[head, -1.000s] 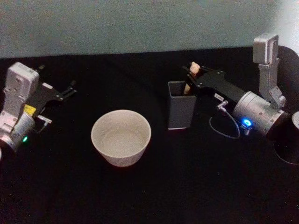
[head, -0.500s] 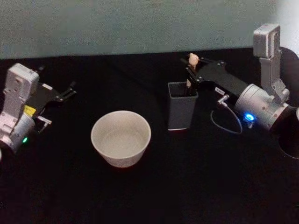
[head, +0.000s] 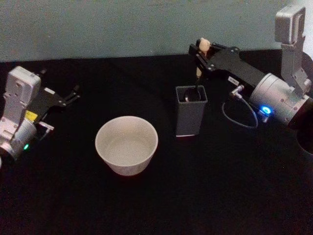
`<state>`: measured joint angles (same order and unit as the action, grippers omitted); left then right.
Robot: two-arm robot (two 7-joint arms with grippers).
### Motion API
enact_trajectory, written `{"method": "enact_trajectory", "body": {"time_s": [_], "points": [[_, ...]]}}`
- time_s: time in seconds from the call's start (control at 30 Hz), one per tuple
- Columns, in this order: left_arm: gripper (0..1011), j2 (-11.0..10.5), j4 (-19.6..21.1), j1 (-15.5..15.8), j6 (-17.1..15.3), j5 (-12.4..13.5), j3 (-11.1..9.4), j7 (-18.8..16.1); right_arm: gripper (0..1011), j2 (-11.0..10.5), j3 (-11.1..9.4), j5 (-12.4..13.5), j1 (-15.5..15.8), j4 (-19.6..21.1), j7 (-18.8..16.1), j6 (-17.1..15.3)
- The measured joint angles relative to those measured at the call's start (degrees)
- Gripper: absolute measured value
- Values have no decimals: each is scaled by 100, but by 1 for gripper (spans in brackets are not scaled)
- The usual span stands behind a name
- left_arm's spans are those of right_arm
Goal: Pick up the stirring spoon with one hand, stir inside the cup, then place it back in its original position.
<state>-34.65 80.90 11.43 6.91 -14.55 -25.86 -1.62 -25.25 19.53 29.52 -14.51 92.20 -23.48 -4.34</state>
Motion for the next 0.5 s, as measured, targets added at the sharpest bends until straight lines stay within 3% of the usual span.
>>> {"method": "enact_trajectory", "body": {"time_s": [0.5], "points": [[1001, 0, 0, 0, 0, 0, 0, 0, 187, -28, 3, 214, -85, 299, 22, -92]]}}
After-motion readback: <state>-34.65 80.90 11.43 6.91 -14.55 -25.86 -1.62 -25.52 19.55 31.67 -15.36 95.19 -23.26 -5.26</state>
